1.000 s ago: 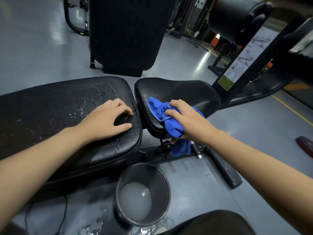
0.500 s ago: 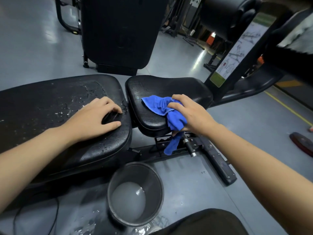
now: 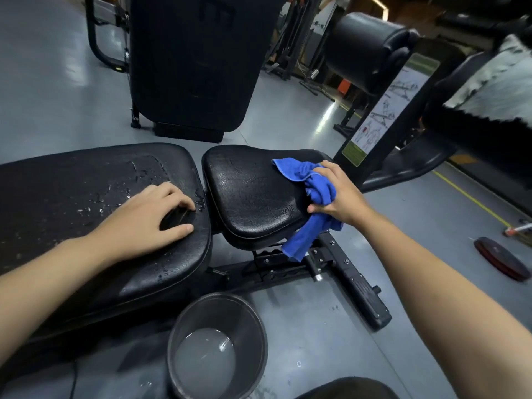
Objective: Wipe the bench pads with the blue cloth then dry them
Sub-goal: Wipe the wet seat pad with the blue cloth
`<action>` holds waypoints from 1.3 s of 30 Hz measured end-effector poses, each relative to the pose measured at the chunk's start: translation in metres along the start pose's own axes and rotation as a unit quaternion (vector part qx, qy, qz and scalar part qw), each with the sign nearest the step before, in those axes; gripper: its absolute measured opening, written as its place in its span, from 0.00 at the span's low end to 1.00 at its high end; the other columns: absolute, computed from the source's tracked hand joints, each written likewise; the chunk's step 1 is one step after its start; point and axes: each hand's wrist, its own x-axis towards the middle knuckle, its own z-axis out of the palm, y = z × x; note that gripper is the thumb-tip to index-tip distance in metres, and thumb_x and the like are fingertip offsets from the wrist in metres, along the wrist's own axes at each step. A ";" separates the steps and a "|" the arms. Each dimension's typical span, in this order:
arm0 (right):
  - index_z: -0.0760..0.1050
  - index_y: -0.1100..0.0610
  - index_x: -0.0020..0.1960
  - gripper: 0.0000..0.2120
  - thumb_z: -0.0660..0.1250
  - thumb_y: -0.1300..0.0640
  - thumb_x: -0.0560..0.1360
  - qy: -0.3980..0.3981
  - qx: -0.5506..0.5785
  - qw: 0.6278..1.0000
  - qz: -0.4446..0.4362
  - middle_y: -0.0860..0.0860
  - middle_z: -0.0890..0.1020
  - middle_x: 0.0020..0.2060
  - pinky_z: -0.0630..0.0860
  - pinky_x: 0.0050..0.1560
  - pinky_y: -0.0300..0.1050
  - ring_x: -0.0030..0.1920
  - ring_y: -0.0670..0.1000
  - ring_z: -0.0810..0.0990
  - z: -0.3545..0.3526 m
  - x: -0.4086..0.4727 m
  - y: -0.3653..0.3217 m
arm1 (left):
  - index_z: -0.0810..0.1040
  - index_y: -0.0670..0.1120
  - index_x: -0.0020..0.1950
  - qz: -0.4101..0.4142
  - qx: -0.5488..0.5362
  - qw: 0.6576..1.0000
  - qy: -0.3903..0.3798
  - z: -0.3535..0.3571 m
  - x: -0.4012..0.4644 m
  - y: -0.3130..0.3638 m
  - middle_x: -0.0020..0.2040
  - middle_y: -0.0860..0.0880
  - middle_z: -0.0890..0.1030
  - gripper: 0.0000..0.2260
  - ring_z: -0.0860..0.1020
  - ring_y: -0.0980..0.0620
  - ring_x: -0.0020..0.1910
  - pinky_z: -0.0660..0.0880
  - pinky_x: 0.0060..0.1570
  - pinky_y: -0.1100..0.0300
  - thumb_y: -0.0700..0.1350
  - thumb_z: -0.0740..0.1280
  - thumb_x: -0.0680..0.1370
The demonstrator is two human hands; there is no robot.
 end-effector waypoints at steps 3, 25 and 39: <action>0.69 0.52 0.72 0.45 0.82 0.41 0.60 0.012 0.029 0.998 0.049 0.47 0.64 0.72 0.63 0.73 0.47 0.72 0.49 0.67 -0.002 0.003 0.007 | 0.71 0.65 0.59 -0.002 -0.004 1.000 -0.003 0.000 0.000 0.000 0.55 0.63 0.69 0.19 0.69 0.57 0.53 0.72 0.55 0.52 0.70 0.57 0.71; 0.65 0.56 0.73 0.48 0.75 0.30 0.64 -0.017 0.007 0.965 0.261 0.57 0.68 0.66 0.70 0.67 0.54 0.66 0.57 0.71 -0.022 0.079 0.012 | 0.68 0.64 0.57 0.026 0.009 1.000 -0.007 0.000 0.008 -0.006 0.55 0.64 0.68 0.15 0.68 0.59 0.52 0.71 0.55 0.57 0.68 0.57 0.74; 0.77 0.52 0.60 0.36 0.64 0.24 0.68 -0.169 -0.053 0.972 0.152 0.53 0.80 0.58 0.74 0.61 0.52 0.57 0.56 0.78 0.049 0.190 -0.081 | 0.69 0.64 0.58 0.048 -0.016 0.999 -0.002 0.002 0.008 -0.013 0.56 0.64 0.67 0.15 0.68 0.60 0.54 0.69 0.60 0.57 0.68 0.60 0.76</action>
